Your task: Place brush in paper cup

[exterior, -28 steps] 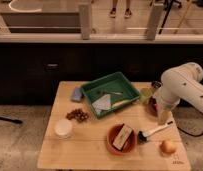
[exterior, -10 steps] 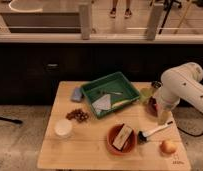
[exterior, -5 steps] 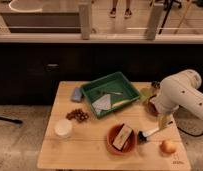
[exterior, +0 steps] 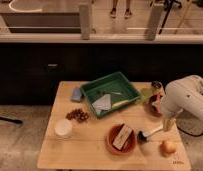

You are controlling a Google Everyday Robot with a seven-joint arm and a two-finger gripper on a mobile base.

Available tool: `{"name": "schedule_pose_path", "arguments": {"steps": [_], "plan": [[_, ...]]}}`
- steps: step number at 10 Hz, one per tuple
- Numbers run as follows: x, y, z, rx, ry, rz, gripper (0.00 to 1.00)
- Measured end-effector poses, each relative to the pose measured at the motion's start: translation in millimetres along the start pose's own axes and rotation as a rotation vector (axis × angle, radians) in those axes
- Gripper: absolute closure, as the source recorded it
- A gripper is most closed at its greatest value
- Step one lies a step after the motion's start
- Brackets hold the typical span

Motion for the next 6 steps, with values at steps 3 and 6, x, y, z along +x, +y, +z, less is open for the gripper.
{"name": "schedule_pose_path", "arguments": {"steps": [3,6], "plan": [[13,6,22,-0.038,-0.006,-0.043,0.16],[23,6,46,-0.07,0.007,-0.063,0.16]]}}
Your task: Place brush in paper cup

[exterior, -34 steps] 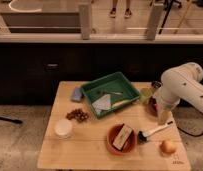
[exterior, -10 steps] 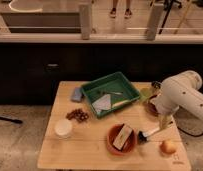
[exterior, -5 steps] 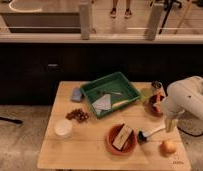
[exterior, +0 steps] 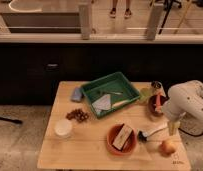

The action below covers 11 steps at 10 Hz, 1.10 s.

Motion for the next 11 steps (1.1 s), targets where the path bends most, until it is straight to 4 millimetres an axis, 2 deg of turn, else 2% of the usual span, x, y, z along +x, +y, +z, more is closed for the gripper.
{"name": "schedule_pose_path", "arguments": {"steps": [5,8,11], "plan": [[3,-10,32,0.026,0.075,-0.005,0.16],[7,-12,45,0.07,0.096,0.034,0.16],[2,-18,52,0.105,0.087,0.032,0.16]]}}
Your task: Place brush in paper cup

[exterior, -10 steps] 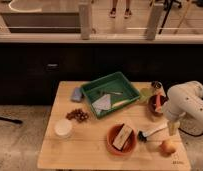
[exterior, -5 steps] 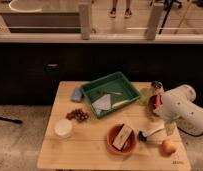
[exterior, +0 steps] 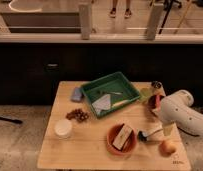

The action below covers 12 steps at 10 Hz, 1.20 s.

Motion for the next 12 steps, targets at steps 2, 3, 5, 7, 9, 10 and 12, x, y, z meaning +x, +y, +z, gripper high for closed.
{"name": "schedule_pose_path", "arguments": {"steps": [2,3,5,7,9,10,12], "plan": [[-10,-1,3,0.013,0.0,-0.016,0.16],[-17,-3,1,0.024,0.001,-0.018,0.16],[-22,-7,-11,0.071,0.008,-0.007,0.16],[-17,-8,-30,0.118,0.006,-0.002,0.16],[-20,-8,-38,0.135,0.0,-0.018,0.16],[-25,-9,-34,0.129,-0.008,-0.033,0.16],[-28,-8,-25,0.116,-0.016,-0.048,0.16]]}}
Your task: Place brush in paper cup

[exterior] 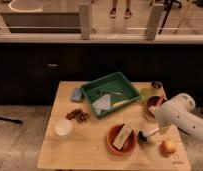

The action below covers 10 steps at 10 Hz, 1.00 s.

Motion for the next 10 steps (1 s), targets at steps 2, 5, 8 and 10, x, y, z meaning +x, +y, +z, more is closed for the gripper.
{"name": "schedule_pose_path", "arguments": {"steps": [2,5,8,10], "plan": [[1,3,9,-0.016,-0.011,0.001,0.16],[0,6,25,-0.045,-0.028,0.003,0.16],[-2,10,38,-0.063,-0.039,0.004,0.16],[-3,13,46,-0.077,-0.051,0.012,0.17]]}}
